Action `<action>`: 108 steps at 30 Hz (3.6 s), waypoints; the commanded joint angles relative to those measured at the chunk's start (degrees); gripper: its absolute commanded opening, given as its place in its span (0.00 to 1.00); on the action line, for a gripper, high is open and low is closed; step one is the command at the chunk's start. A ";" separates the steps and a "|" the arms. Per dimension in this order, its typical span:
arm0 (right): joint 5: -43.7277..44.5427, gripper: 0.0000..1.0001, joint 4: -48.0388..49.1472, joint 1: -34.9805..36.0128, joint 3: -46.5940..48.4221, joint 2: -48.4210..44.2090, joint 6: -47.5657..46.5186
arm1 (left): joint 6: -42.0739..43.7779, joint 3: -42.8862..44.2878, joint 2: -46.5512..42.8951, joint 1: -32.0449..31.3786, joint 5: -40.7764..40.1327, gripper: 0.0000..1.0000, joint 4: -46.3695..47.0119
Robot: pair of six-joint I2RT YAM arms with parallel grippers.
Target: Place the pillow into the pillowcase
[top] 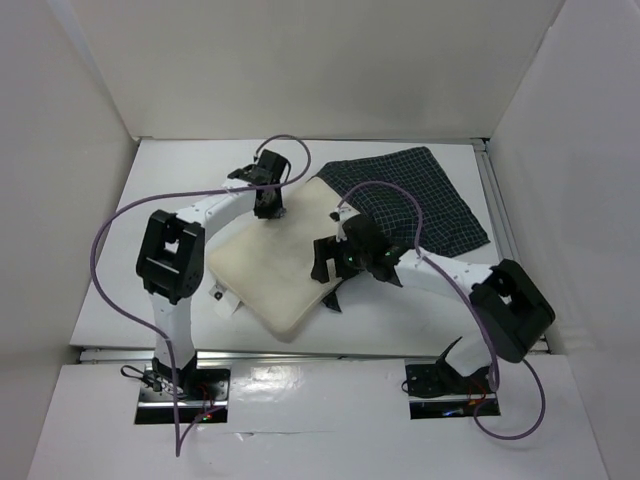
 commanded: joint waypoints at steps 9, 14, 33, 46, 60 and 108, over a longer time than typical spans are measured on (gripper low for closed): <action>4.08 1.00 0.24 -19.14 9.83 6.47 -2.75 | -3.92 -27.37 -21.63 -16.31 12.14 0.14 5.09; 8.30 1.00 -5.04 -16.09 14.66 3.15 -7.49 | -7.26 -25.35 -24.36 -18.88 0.64 0.20 -0.70; 17.33 1.00 0.05 12.14 18.45 13.32 -30.44 | -22.20 -41.60 -58.55 0.81 -7.38 0.94 -10.04; 36.08 0.00 -0.03 12.84 23.72 25.65 -23.41 | -16.76 -48.45 -58.03 3.62 2.36 0.94 4.25; 12.79 0.00 -0.21 5.82 24.07 5.78 -22.79 | -10.25 -47.49 -41.07 -2.88 6.33 1.00 29.88; 9.16 0.00 15.18 -0.70 19.89 10.36 1.81 | -2.53 -41.96 -38.79 -16.06 -1.41 0.00 24.86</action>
